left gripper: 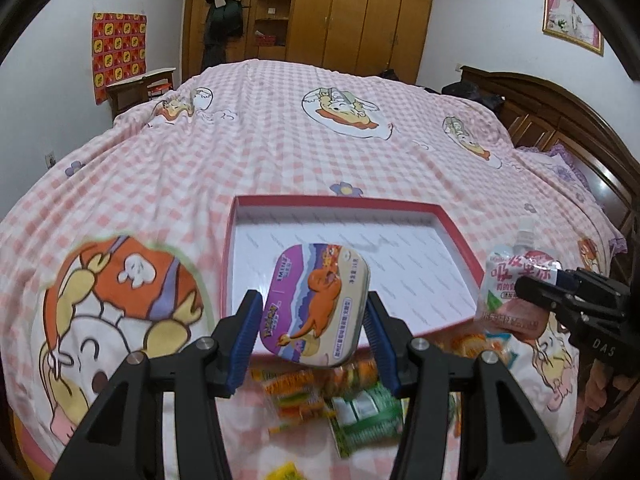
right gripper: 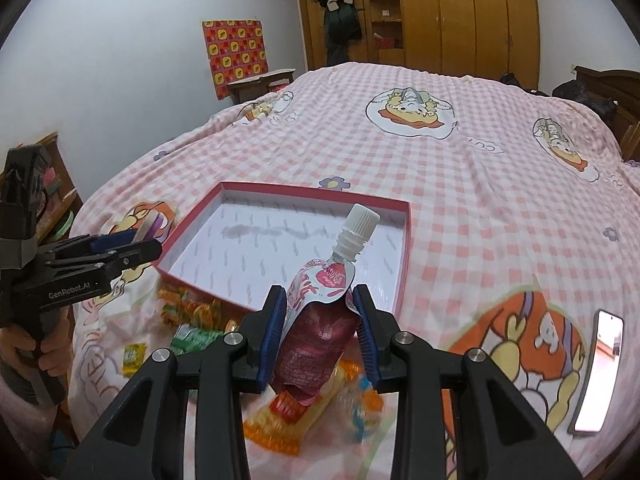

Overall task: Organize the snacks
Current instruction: 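Lift and carry the tin and pouch with both tools over the red box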

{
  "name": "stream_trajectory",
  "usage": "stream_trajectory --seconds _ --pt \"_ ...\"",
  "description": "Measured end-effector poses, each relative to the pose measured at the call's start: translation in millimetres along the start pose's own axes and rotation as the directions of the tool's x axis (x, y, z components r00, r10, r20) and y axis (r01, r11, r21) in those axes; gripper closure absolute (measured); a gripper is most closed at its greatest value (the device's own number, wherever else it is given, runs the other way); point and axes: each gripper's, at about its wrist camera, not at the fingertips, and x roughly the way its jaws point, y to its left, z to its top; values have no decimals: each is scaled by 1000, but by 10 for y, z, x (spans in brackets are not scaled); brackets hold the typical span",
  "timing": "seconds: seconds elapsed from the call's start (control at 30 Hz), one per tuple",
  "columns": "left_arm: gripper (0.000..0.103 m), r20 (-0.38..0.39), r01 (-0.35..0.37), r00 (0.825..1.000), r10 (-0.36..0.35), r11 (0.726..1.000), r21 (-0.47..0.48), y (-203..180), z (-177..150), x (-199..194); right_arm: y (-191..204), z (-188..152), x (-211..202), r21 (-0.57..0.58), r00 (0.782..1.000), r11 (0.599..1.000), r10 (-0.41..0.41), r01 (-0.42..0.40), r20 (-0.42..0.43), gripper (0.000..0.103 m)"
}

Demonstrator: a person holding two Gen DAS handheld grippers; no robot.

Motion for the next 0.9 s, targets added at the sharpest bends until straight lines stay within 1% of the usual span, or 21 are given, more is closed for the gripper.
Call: stream_trajectory --seconds 0.23,0.53,0.7,0.9 --pt "49 -19 -27 999 27 999 19 2 196 305 -32 203 292 -14 1000 1000 13 -13 -23 68" --pt "49 -62 -42 997 44 999 27 2 272 702 -135 342 670 6 998 999 43 -43 -54 68" --pt "49 -74 -65 995 68 997 42 9 316 897 -210 412 866 48 994 996 84 -81 -76 68" --pt "49 -105 -64 992 67 998 28 50 342 1100 -321 449 1047 102 988 987 135 -127 -80 68"
